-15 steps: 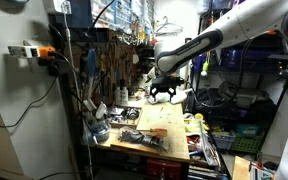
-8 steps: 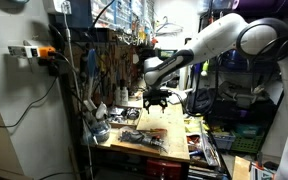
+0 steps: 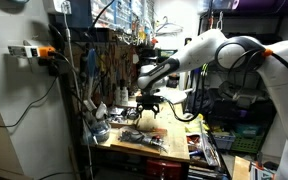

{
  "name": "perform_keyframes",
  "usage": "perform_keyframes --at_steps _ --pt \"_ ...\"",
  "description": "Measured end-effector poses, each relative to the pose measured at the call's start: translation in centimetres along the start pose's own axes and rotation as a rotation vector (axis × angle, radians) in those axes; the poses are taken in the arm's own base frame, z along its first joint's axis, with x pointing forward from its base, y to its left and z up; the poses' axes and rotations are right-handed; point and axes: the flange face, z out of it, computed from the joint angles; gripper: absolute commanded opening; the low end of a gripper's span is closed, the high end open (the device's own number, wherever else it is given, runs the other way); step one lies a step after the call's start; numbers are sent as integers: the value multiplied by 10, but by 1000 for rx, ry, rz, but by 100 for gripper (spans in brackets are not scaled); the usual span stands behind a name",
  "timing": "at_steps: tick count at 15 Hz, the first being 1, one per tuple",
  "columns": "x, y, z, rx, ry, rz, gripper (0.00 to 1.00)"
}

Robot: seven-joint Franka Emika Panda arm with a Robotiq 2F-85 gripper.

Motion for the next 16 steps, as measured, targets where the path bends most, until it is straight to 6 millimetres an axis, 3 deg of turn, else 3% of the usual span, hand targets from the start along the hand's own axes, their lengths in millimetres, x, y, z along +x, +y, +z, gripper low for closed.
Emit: perform_keyframes --at_steps 8,16 --pt "13 -31 14 68 19 -9 100" --pt "21 -21 20 -27 36 -27 100"
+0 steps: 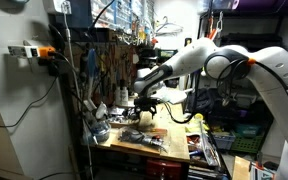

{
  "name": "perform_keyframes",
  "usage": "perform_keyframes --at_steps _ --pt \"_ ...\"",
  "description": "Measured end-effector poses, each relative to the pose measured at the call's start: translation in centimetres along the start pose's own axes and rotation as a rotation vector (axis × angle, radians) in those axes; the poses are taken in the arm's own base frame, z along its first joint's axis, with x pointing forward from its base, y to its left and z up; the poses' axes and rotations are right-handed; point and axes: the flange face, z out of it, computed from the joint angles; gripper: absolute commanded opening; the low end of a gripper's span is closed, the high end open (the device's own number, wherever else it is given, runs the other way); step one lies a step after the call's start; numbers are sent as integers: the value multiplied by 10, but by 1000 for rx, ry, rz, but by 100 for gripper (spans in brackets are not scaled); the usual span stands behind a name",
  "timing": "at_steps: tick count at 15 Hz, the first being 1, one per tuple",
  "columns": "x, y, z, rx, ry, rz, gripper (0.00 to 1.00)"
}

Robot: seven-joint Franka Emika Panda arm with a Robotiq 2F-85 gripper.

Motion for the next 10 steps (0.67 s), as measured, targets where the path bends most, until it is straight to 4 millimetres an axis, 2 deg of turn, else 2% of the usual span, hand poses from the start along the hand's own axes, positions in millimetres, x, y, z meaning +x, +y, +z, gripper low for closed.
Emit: perform_keyframes --at_steps 5,10 --pt "3 9 -1 -66 23 -16 100" --pt "16 37 0 -92 21 26 100"
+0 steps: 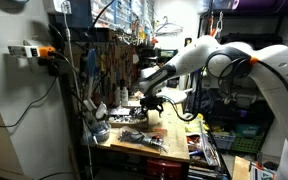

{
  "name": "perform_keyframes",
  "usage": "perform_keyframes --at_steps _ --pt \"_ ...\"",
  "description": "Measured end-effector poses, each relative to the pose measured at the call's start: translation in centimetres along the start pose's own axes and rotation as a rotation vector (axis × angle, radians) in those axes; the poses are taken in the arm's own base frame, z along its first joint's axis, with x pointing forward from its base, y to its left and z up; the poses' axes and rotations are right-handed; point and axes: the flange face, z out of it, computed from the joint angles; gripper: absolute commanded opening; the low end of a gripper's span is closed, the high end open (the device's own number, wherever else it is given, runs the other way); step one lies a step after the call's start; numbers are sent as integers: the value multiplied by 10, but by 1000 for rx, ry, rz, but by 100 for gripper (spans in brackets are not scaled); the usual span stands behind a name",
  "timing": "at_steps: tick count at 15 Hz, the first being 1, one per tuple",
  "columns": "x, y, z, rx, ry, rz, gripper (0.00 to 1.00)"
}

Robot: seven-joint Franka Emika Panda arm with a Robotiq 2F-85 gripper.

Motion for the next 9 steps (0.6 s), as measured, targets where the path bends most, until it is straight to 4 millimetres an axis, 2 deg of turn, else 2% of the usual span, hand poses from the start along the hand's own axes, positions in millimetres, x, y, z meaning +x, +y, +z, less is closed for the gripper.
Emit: perform_keyframes --at_steps 4,9 --pt "11 35 6 -24 -22 48 100" --pt "12 85 14 -54 -67 105 100"
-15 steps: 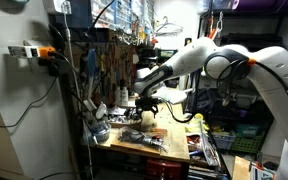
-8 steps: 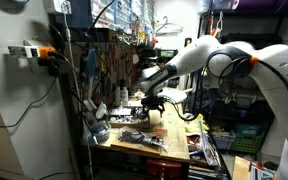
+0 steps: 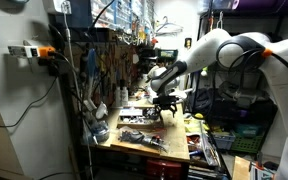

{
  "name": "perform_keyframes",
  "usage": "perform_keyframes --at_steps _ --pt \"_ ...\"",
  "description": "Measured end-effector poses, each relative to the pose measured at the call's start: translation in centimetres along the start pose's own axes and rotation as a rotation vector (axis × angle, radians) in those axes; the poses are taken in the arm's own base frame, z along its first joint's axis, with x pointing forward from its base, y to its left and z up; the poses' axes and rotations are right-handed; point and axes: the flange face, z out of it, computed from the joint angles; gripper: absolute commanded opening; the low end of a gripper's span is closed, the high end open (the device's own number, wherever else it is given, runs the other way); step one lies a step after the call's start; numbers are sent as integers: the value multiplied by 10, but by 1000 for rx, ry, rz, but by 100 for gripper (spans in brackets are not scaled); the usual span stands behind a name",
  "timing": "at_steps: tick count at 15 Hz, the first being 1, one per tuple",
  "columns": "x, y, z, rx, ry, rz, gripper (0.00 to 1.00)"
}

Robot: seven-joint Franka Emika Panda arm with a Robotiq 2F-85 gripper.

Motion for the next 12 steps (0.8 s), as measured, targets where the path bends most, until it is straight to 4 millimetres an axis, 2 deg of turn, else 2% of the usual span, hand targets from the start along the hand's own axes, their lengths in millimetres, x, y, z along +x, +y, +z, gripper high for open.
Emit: perform_keyframes --at_steps 7,12 --pt "15 73 13 -28 -43 94 100" --pt "24 103 11 -28 -48 133 100"
